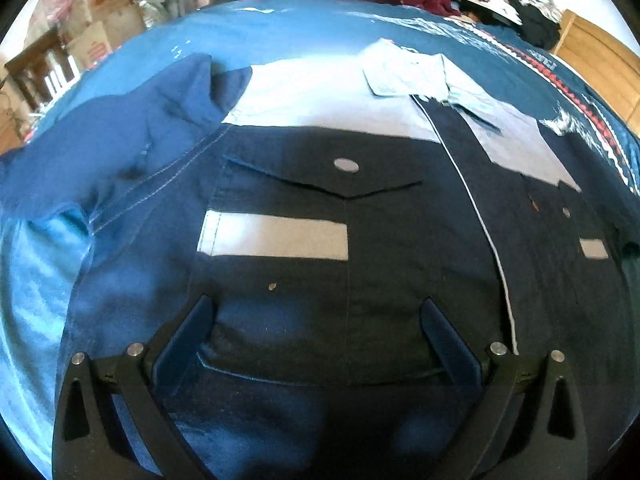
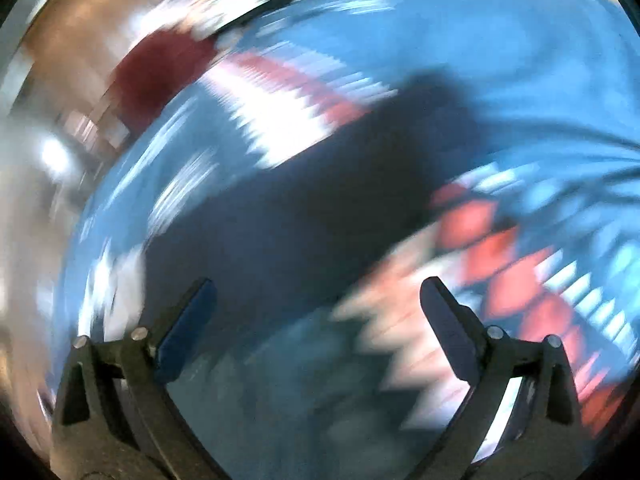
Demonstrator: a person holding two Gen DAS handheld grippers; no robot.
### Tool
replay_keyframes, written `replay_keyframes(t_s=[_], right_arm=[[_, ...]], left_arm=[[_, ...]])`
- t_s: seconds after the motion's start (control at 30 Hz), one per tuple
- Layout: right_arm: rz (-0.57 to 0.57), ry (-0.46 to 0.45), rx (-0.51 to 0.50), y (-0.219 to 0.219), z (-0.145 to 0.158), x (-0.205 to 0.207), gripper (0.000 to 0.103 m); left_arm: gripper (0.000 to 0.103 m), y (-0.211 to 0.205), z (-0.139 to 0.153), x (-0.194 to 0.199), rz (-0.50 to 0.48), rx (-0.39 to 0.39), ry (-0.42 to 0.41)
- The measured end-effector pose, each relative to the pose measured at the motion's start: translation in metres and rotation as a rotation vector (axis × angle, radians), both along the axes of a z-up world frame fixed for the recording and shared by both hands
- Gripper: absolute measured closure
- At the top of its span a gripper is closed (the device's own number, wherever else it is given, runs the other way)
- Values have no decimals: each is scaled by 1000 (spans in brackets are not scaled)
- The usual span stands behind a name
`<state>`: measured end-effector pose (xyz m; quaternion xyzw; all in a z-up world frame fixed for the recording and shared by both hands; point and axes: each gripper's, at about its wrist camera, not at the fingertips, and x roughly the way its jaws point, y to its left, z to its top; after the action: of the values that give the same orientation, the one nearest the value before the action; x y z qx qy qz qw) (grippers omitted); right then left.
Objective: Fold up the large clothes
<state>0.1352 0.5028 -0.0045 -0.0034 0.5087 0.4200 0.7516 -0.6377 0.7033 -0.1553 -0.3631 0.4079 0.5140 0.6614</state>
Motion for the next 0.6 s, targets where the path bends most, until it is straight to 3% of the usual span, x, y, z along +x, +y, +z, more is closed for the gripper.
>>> replay_keyframes(t_s=[0.1, 0.17, 0.3, 0.37, 0.47, 0.5, 0.53, 0.6], right_arm=[[-109, 97, 34, -10, -14, 57, 23], [-113, 128, 62, -6, -18, 73, 27], [-97, 140, 61, 3, -23, 76, 29], [-92, 141, 49, -3, -29, 79, 37], [-76, 129, 37, -7, -26, 79, 63], [-71, 111, 37, -8, -21, 76, 78], [-64, 71, 34, -6, -11, 69, 88], [-17, -35, 61, 5, 23, 38, 89]], left_arm=[[0, 4, 16, -3, 41, 15, -47], [0, 5, 30, -1, 56, 64, -52], [0, 14, 58, 6, 70, 139, -77], [0, 22, 70, 10, 82, 172, -98], [0, 29, 84, 6, 102, 213, -118], [0, 31, 88, 4, 106, 220, -120], [0, 32, 93, 0, 113, 235, -126], [0, 32, 105, -10, 127, 266, -133]])
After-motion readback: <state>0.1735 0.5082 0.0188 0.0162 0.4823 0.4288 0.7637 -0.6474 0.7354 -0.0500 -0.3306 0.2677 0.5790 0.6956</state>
